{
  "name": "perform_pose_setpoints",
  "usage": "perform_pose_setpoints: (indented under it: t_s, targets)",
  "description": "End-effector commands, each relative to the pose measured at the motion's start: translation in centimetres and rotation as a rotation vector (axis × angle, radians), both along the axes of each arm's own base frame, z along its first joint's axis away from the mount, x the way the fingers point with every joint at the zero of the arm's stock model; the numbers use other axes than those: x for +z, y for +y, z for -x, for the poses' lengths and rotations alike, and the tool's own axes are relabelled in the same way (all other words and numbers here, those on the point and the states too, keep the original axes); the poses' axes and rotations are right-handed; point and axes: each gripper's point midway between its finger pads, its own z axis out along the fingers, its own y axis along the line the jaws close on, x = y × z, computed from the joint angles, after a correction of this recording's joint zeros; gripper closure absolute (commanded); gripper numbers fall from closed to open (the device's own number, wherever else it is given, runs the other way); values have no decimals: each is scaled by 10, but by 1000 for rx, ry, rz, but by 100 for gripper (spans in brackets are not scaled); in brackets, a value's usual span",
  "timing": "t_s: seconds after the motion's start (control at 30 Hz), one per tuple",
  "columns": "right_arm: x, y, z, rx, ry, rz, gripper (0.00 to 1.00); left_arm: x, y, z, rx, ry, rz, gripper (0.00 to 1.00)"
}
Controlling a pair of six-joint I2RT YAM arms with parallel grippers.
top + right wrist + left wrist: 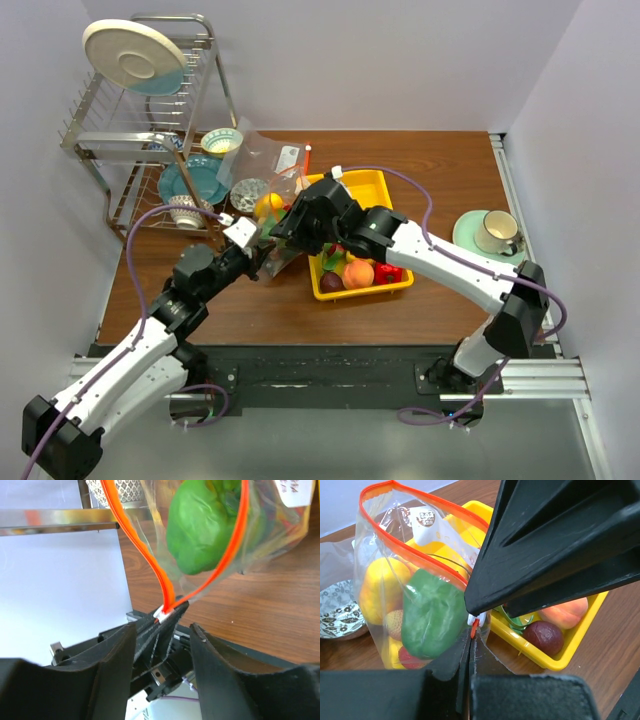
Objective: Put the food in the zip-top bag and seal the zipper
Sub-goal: Zip the zipper food storage bag at the center of the board.
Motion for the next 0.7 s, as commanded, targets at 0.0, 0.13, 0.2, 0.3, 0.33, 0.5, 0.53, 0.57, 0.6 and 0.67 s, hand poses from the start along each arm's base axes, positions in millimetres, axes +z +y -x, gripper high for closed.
perform_pose_setpoints:
  t_s: [0.0, 0.13, 0.2, 0.3, 0.33, 0.5, 0.53, 0.57, 0.6, 0.67]
  targets:
    - [20, 6, -11, -54, -14, -42, 53, 22, 1, -8, 21, -71, 10, 100]
    - [16, 9, -14, -58, -9, -29, 53, 22, 1, -7, 18, -70, 9, 100]
    - [12, 11, -14, -57, -2, -23, 53, 22, 1, -7, 15, -71, 10, 100]
    - [10, 13, -14, -55, 5, -26, 55, 22, 0, -6, 12, -73, 12, 100]
    - [10, 12, -15, -58, 5, -25, 56, 24, 0, -6, 12, -79, 15, 100]
    - [8, 14, -14, -51, 7, -32, 69, 23, -1, -6, 6, -76, 14, 100]
    - [11, 15, -14, -49, 2, -41, 73, 23, 0, -6, 9, -77, 15, 100]
    - [10, 15, -14, -49, 3, -40, 75, 23, 0, -6, 8, -76, 14, 100]
    - [10, 15, -14, -49, 3, -40, 78, 22, 0, -6, 9, -75, 13, 100]
    - [9, 14, -15, -50, 4, -36, 87, 23, -1, -5, 6, -76, 14, 100]
